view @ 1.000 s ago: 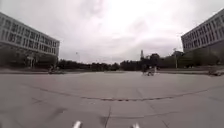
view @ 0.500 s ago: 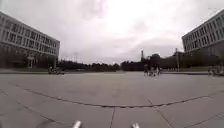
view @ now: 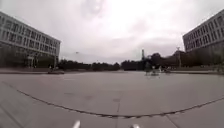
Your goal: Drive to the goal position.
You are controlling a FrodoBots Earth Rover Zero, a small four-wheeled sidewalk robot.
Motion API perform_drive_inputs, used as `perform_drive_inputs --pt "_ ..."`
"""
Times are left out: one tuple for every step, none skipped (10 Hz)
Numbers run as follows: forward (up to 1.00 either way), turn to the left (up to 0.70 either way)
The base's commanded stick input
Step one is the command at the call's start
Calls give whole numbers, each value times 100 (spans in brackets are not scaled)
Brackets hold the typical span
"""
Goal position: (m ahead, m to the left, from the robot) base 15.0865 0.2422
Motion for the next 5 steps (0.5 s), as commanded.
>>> perform_drive_inputs --pt "70 0" --pt "70 0" --pt "70 0" --pt "70 0" --pt "70 0"
